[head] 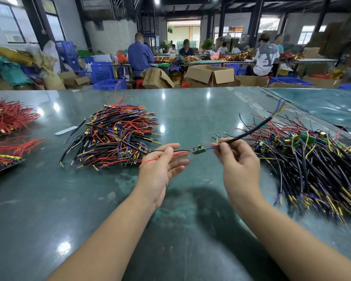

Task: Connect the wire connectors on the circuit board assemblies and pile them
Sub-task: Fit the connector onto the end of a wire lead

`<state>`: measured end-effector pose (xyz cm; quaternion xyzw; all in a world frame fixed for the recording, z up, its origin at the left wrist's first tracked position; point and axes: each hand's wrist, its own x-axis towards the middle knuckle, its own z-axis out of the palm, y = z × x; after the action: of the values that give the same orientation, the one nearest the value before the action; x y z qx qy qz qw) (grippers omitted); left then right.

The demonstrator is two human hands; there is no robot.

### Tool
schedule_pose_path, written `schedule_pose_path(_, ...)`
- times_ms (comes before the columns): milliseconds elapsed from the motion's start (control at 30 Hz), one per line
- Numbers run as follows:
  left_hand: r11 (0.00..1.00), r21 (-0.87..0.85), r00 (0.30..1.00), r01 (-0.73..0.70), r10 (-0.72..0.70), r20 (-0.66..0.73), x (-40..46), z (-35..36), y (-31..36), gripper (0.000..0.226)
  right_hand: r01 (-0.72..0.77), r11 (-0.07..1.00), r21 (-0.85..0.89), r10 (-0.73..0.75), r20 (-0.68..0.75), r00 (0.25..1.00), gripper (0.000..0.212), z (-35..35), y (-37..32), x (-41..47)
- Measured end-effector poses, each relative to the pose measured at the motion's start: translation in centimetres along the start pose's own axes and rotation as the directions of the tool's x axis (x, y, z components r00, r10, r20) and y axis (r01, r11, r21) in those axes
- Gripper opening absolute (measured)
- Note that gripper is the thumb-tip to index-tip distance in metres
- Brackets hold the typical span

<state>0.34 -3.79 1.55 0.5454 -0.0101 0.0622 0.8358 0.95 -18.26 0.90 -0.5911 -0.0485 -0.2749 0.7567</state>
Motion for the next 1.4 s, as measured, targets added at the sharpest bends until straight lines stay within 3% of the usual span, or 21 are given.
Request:
schedule_pose_path(167, 0.994, -0.097, 0.998, 0.057, -0.056, 0.010, 0.1, -0.4, 0.2, 0.012, -0.112, 0.925, 0.364, 0.160, -0.105, 0.981, 0.021, -0.6, -0.4, 0.9)
schedule_pose_path(433, 0.934, -0.302, 0.981, 0.189, -0.196, 0.008, 0.3, -0.7, 0.7, 0.010, -0.139, 0.825, 0.547, 0.278, -0.180, 0.944, 0.025, -1.3, -0.9, 2.2)
schedule_pose_path(700, 0.982, -0.036, 0.980, 0.184, -0.186, -0.065, 0.5, -1.4, 0.7, 0.008, -0.104, 0.873, 0.476, 0.237, -0.229, 0.944, 0.027, -2.4, -0.8, 3.0)
schedule_pose_path(900, 0.936, 0.314, 0.986, 0.160, -0.137, -0.092, 0.5, -2.1, 0.9, 0.011, -0.136, 0.874, 0.467, 0.242, -0.177, 0.954, 0.028, -2.7, -0.6, 3.2)
schedule_pose_path(967, 0.937, 0.314, 0.987, 0.151, -0.125, -0.101, 0.5, -2.2, 1.1, 0.011, -0.137, 0.888, 0.439, 0.239, -0.187, 0.953, 0.026, -2.7, -0.6, 3.1)
schedule_pose_path(1133, 0.984, 0.117, 0.991, 0.131, -0.128, -0.031, 0.4, -1.7, 1.0, 0.006, -0.113, 0.918, 0.379, 0.227, -0.272, 0.935, 0.027, -3.0, -1.0, 3.5)
schedule_pose_path(1200, 0.979, 0.180, 0.995, 0.100, -0.098, -0.019, 0.4, -1.7, 0.9, 0.009, -0.096, 0.951, 0.294, 0.170, -0.237, 0.957, 0.026, -3.2, -1.3, 3.7)
schedule_pose_path(1233, 0.944, 0.326, 0.999, 0.045, -0.037, -0.030, 0.4, -1.8, 0.8, 0.011, -0.078, 0.965, 0.252, 0.132, -0.207, 0.969, 0.024, -3.2, -1.3, 3.6)
schedule_pose_path(1267, 0.821, 0.568, 0.996, -0.047, 0.078, -0.030, 0.6, -2.1, 0.6, 0.013, -0.056, 0.974, 0.220, 0.096, -0.174, 0.980, 0.022, -3.1, -1.3, 3.5)
schedule_pose_path(1300, 0.587, 0.796, 0.976, -0.150, 0.216, 0.025, 0.6, -2.3, 0.4, 0.015, -0.033, 0.981, 0.191, 0.060, -0.138, 0.989, 0.020, -2.9, -1.2, 3.3)
schedule_pose_path(1333, 0.343, 0.908, 0.935, -0.240, 0.335, 0.121, 0.4, -2.3, 0.3, 0.017, -0.008, 0.988, 0.154, 0.023, -0.096, 0.995, 0.018, -2.6, -1.2, 3.0)
schedule_pose_path(1367, 0.178, 0.936, 0.883, -0.304, 0.421, 0.207, 0.1, -2.0, 0.3, 0.018, 0.018, 0.994, 0.108, -0.013, -0.050, 0.999, 0.017, -2.3, -1.1, 2.7)
schedule_pose_path(1400, 0.083, 0.937, 0.842, -0.339, 0.472, 0.263, -0.2, -1.7, 0.4, 0.019, 0.048, 0.997, 0.059, -0.047, -0.002, 0.999, 0.018, -1.9, -0.9, 2.3)
